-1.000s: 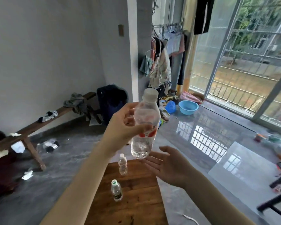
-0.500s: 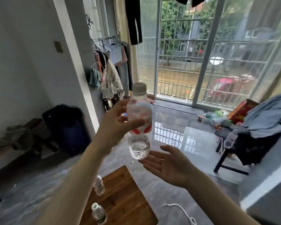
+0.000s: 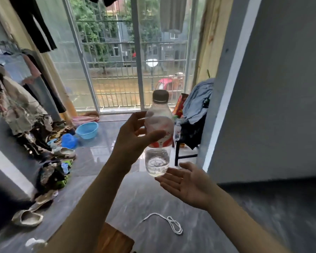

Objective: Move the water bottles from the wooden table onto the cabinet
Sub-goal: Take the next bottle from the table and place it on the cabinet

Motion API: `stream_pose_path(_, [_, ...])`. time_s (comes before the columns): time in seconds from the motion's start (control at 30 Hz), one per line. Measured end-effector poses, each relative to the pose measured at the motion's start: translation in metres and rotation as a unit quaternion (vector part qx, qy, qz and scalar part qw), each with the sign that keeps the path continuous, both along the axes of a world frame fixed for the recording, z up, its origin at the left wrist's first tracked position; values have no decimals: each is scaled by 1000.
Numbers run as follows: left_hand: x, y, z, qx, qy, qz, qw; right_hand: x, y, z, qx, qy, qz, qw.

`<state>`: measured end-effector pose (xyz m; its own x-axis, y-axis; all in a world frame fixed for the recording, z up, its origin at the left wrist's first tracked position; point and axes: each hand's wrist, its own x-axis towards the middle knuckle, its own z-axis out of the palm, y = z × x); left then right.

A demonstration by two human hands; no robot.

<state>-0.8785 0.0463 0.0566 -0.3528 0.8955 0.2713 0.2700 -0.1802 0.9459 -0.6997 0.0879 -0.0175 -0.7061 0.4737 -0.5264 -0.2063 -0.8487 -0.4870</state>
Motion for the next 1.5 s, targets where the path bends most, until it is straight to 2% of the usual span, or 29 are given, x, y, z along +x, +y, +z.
stream_pose_path(0.4, [256,76,0,31,11,-227,973,270,5,-5,10,-18,-239,971])
stream_pose_path(0.7, [433,83,3,28,3,-410,912,421,-49,-11,25,1,-398,917])
stream_pose_path(1.03, [594,83,-14,11,20,-613,790,525,-119,-21,10,19,-577,816])
stream_pose_path(1.27, [680,80,-14,12,25,-717,697,564,-153,-19,3,6,-689,725])
stream_pose_path(1.5, [754,32,-24,6,34,-808,588,581,-213,-31,-1,-4,-772,635])
